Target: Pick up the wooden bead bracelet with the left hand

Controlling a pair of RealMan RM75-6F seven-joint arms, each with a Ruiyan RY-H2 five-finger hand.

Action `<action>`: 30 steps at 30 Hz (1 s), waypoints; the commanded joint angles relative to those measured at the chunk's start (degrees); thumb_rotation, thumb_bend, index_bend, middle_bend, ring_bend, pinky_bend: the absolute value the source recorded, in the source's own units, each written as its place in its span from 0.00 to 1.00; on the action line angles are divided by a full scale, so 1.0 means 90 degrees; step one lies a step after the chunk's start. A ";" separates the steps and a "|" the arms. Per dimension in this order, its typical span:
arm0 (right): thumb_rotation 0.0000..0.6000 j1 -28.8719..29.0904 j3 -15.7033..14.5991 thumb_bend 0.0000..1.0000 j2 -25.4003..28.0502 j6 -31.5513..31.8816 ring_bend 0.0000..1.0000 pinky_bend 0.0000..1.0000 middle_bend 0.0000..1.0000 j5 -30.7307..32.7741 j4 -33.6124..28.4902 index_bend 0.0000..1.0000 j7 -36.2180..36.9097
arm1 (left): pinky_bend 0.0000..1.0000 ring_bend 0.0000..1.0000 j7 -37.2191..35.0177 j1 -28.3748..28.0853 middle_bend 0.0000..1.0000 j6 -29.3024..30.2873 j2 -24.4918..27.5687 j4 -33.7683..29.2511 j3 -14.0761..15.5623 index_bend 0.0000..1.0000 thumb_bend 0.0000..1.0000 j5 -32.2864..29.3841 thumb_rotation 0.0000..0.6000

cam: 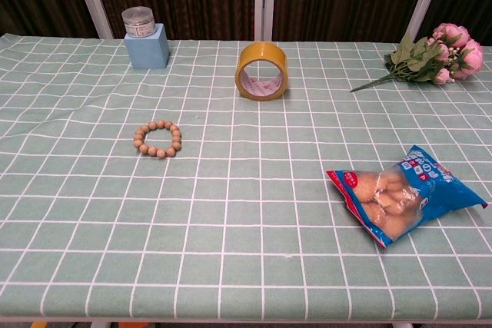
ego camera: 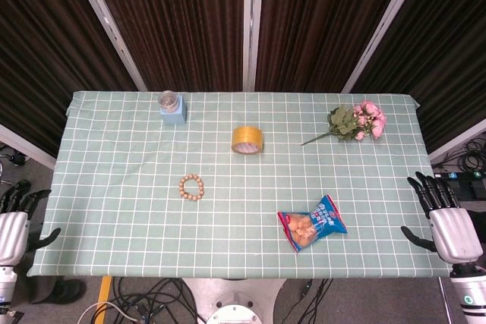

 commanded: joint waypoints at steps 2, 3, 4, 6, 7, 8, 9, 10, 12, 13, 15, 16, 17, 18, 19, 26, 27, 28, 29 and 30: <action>1.00 -0.0026 0.0035 0.11 0.0004 0.0029 0.00 0.00 0.00 -0.0008 -0.0017 0.00 -0.0014 | 0.05 0.11 -0.0013 0.0009 0.25 0.0023 -0.0017 0.0028 0.0007 0.22 0.17 0.0023 1.00; 1.00 -0.0035 0.0042 0.11 0.0006 0.0038 0.00 0.00 0.00 -0.0010 -0.0018 0.00 -0.0010 | 0.05 0.11 -0.0014 0.0011 0.25 0.0023 -0.0013 0.0026 0.0012 0.22 0.17 0.0027 1.00; 1.00 -0.0050 0.0050 0.11 0.0008 0.0051 0.00 0.00 0.00 -0.0012 -0.0015 0.00 0.0001 | 0.05 0.11 -0.0019 0.0016 0.25 0.0033 -0.0010 0.0024 0.0016 0.22 0.17 0.0035 1.00; 1.00 -0.0071 0.0054 0.11 0.0012 0.0067 0.00 0.00 0.00 -0.0021 -0.0009 0.00 0.0023 | 0.05 0.11 -0.0024 0.0023 0.25 0.0060 -0.0005 0.0022 0.0020 0.22 0.17 0.0060 1.00; 1.00 -0.0085 0.0057 0.11 0.0017 0.0078 0.00 0.00 0.00 -0.0028 -0.0005 0.00 0.0035 | 0.05 0.11 -0.0029 0.0027 0.25 0.0079 -0.0002 0.0016 0.0022 0.22 0.17 0.0077 1.00; 1.00 -0.0097 0.0062 0.11 0.0019 0.0094 0.00 0.00 0.00 -0.0035 0.0000 0.00 0.0046 | 0.05 0.11 -0.0030 0.0026 0.25 0.0089 0.0004 0.0008 0.0020 0.22 0.17 0.0086 1.00; 1.00 -0.0110 0.0065 0.11 0.0020 0.0113 0.00 0.00 0.00 -0.0043 0.0005 0.00 0.0058 | 0.05 0.11 -0.0027 0.0024 0.25 0.0096 0.0010 -0.0001 0.0018 0.22 0.17 0.0095 1.00; 1.00 -0.0129 0.0071 0.11 0.0022 0.0141 0.00 0.00 0.00 -0.0054 0.0014 0.00 0.0076 | 0.05 0.11 -0.0021 0.0022 0.25 0.0107 0.0018 -0.0009 0.0017 0.22 0.17 0.0110 1.00; 1.00 -0.0157 0.0081 0.11 0.0029 0.0181 0.00 0.00 0.00 -0.0064 0.0029 0.00 0.0093 | 0.05 0.11 -0.0009 0.0009 0.25 0.0116 0.0028 -0.0025 0.0017 0.22 0.17 0.0147 1.00; 1.00 -0.0173 0.0093 0.11 0.0039 0.0208 0.00 0.00 0.00 -0.0067 0.0035 0.00 0.0104 | 0.05 0.11 -0.0006 -0.0018 0.25 0.0114 0.0043 -0.0040 0.0014 0.22 0.17 0.0196 1.00; 1.00 -0.0191 0.0122 0.11 0.0060 0.0254 0.00 0.00 0.00 -0.0070 0.0035 0.00 0.0122 | 0.05 0.11 0.0005 -0.0110 0.25 0.0089 0.0079 -0.0079 0.0000 0.22 0.17 0.0333 1.00; 1.00 -0.0197 0.0145 0.11 0.0077 0.0279 0.00 0.00 0.00 -0.0074 0.0030 0.00 0.0128 | 0.05 0.11 0.0020 -0.0207 0.25 0.0060 0.0110 -0.0109 -0.0012 0.22 0.17 0.0481 1.00; 1.00 -0.0198 0.0159 0.11 0.0094 0.0294 0.00 0.00 0.00 -0.0083 0.0023 0.00 0.0126 | 0.05 0.11 0.0015 -0.0304 0.25 0.0026 0.0137 -0.0125 -0.0018 0.23 0.17 0.0630 1.00; 1.00 -0.0197 0.0177 0.11 0.0120 0.0316 0.00 0.00 0.00 -0.0103 0.0014 0.00 0.0122 | 0.05 0.11 -0.0017 -0.0454 0.26 -0.0048 0.0175 -0.0146 -0.0028 0.23 0.17 0.0833 1.00; 1.00 -0.0199 0.0190 0.11 0.0141 0.0335 0.00 0.00 0.00 -0.0117 0.0004 0.00 0.0120 | 0.05 0.11 -0.0037 -0.0582 0.26 -0.0123 0.0211 -0.0166 -0.0038 0.24 0.17 0.0985 1.00; 1.00 -0.0296 0.0257 0.11 0.0262 0.0525 0.00 0.00 0.00 -0.0148 -0.0069 0.00 0.0175 | 0.05 0.12 -0.0492 -0.1899 0.33 -0.0790 0.0028 0.0037 -0.0240 0.32 0.17 0.2226 1.00; 1.00 -0.0317 0.0260 0.11 0.0271 0.0547 0.00 0.00 0.00 -0.0145 -0.0070 0.00 0.0191 | 0.05 0.13 -0.0559 -0.2141 0.35 -0.0925 -0.0108 0.0165 -0.0259 0.34 0.17 0.2403 1.00; 1.00 -0.0331 0.0260 0.11 0.0276 0.0556 0.00 0.00 0.00 -0.0142 -0.0070 0.00 0.0202 | 0.06 0.14 -0.0597 -0.2314 0.36 -0.1031 -0.0222 0.0266 -0.0265 0.35 0.17 0.2518 1.00; 1.00 -0.0344 0.0258 0.11 0.0282 0.0562 0.00 0.00 0.00 -0.0141 -0.0069 0.00 0.0210 | 0.06 0.15 -0.0624 -0.2486 0.37 -0.1143 -0.0342 0.0374 -0.0272 0.36 0.17 0.2616 1.00; 1.00 -0.0360 0.0259 0.11 0.0288 0.0572 0.00 0.00 0.00 -0.0138 -0.0067 0.00 0.0219 | 0.06 0.15 -0.0655 -0.2702 0.38 -0.1297 -0.0514 0.0525 -0.0272 0.37 0.17 0.2721 1.00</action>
